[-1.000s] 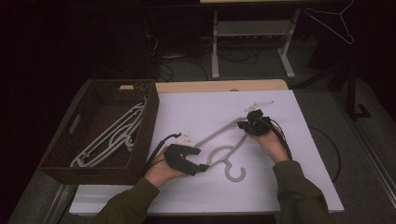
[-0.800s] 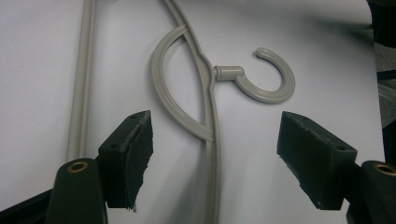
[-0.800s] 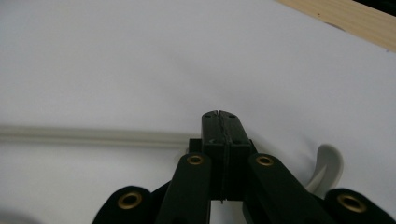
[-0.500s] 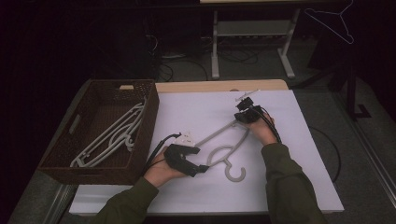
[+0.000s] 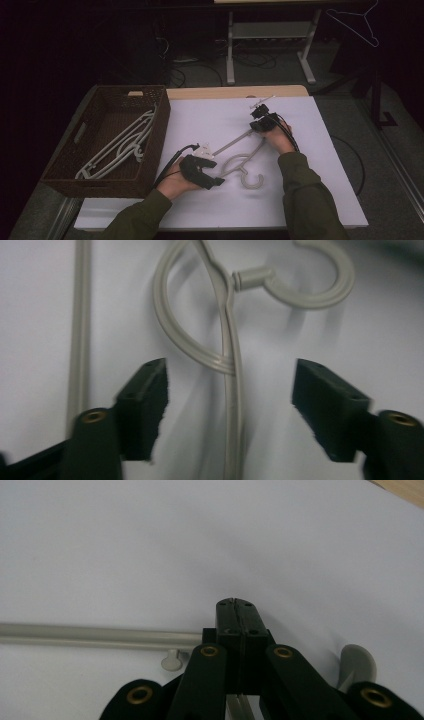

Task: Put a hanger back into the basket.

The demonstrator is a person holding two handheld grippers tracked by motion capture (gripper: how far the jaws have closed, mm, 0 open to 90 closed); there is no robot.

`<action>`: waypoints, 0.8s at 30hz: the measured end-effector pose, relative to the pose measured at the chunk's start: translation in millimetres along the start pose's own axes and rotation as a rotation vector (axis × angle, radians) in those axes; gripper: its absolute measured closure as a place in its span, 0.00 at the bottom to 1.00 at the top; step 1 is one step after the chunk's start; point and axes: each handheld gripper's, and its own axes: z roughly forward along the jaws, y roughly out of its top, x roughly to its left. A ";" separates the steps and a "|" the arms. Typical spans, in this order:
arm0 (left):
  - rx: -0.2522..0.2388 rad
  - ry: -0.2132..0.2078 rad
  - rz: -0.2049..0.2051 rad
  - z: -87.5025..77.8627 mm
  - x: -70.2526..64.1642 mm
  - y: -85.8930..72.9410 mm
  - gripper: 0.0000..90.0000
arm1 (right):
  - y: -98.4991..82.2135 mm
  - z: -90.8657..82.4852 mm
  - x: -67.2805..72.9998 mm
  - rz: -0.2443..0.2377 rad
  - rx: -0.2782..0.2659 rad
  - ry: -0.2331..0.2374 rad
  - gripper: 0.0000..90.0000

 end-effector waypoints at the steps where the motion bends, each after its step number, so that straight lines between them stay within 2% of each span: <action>1: 0.013 -0.003 0.005 2.8 0.5 0.0 0.43 | 0.0 0.6 0.0 0.000 0.001 0.005 1.00; 3: 0.052 -0.002 0.023 7.9 1.4 0.2 0.49 | 0.3 1.6 0.0 0.002 -0.001 0.007 1.00; 5: 0.075 0.001 0.020 12.5 1.5 0.4 0.52 | 0.6 2.6 0.5 -0.002 -0.003 0.003 1.00; 8: 0.095 -0.008 0.029 13.9 2.2 1.8 0.63 | 1.4 3.6 2.4 -0.001 0.001 0.009 1.00; 12: 0.092 -0.028 0.047 13.6 2.7 4.3 0.82 | 2.6 4.5 4.8 -0.001 0.004 0.015 1.00; 13: 0.098 -0.041 0.047 14.5 2.6 4.5 0.84 | 2.7 7.0 5.4 -0.020 0.014 0.012 1.00; 14: 0.104 -0.048 0.045 14.8 1.8 4.8 0.86 | 1.8 9.6 7.5 -0.018 0.028 0.012 1.00; 15: 0.106 -0.039 0.053 15.4 0.8 5.0 0.89 | 1.1 11.2 7.5 -0.025 0.030 0.015 1.00; 16: 0.115 -0.028 0.058 15.9 0.3 5.4 0.90 | 0.6 11.9 8.8 -0.017 0.026 0.009 1.00; 19: 0.108 -0.032 0.042 15.2 1.9 6.0 0.90 | 2.5 6.3 8.6 -0.017 0.003 0.025 0.98; 22: 0.093 -0.032 0.038 11.4 2.4 8.5 0.90 | 6.3 -8.5 8.9 -0.025 -0.048 0.028 0.89; 23: 0.093 -0.027 0.035 9.5 1.8 9.8 0.91 | 7.6 -21.0 8.3 -0.009 -0.084 0.040 0.79; 24: 0.082 -0.023 0.039 8.4 1.8 10.4 0.91 | 7.6 -21.0 8.3 -0.009 -0.084 0.040 0.79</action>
